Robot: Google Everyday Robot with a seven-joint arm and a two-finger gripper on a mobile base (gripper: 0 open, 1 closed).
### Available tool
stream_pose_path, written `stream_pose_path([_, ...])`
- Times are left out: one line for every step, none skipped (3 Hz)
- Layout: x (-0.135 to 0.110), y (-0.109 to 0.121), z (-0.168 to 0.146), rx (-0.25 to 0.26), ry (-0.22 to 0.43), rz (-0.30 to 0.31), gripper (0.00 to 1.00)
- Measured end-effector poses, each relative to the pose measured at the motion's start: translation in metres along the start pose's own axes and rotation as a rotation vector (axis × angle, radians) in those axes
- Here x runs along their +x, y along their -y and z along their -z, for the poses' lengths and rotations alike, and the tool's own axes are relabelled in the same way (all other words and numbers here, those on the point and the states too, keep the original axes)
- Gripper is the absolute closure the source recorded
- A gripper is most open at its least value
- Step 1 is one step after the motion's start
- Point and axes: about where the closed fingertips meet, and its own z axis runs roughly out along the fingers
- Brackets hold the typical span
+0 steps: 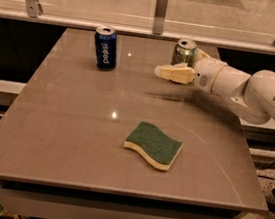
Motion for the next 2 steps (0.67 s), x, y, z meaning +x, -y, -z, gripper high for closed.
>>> stream_pose_path([0.0072,0.0007,-0.0073,0.014,0.008,0.005,0.0])
stream_pose_path([0.0072,0.0006,-0.0076,0.014,0.009,0.005,0.0])
